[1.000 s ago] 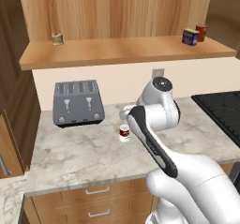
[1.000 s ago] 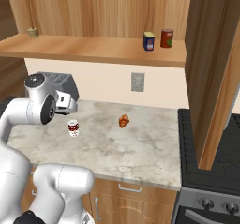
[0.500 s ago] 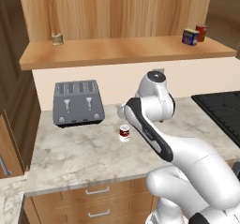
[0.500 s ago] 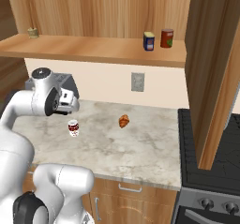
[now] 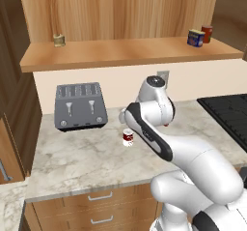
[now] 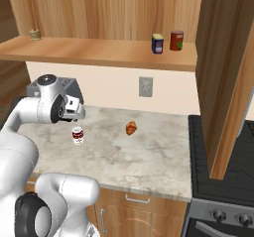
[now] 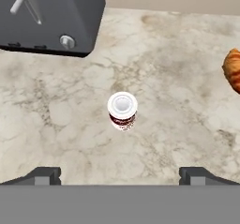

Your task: Pick the cans from the counter and place them in their designated side in the cabinet.

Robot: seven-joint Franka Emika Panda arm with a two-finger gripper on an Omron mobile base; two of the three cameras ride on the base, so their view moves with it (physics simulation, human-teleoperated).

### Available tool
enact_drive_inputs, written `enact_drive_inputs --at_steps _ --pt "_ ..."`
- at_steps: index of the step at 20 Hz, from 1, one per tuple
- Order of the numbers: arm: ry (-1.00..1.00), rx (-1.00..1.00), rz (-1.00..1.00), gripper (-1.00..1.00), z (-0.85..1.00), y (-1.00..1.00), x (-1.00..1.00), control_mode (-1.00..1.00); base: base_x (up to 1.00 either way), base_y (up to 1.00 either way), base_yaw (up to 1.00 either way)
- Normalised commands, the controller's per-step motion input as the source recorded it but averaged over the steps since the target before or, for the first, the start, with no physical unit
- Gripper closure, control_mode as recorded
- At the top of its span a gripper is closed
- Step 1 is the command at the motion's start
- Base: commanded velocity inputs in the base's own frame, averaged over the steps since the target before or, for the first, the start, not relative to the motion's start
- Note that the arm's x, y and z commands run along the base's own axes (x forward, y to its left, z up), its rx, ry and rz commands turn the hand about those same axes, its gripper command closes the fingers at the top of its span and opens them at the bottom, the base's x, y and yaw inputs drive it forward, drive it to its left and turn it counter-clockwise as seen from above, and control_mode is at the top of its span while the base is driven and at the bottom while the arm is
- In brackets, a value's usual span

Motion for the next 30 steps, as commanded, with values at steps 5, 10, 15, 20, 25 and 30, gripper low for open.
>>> enact_drive_inputs --at_steps 5,10,15,20,25,30 --pt "0.00 0.00 0.00 -1.00 -0.14 0.02 0.17 -1.00 0.00 0.00 0.00" --pt "0.00 0.00 0.00 -1.00 -0.11 0.01 0.12 -1.00 0.00 0.00 0.00" --pt "0.00 0.00 0.00 -1.00 -0.09 0.00 0.02 -1.00 0.00 0.00 0.00" --pt "0.00 0.00 0.00 -1.00 -0.09 0.01 0.01 -1.00 0.00 0.00 0.00" --pt "0.00 -0.01 0.00 -1.00 -0.12 0.05 0.04 -1.00 0.00 0.00 0.00" --pt "0.00 0.00 0.00 -1.00 -0.10 0.01 0.04 -1.00 0.00 0.00 0.00"
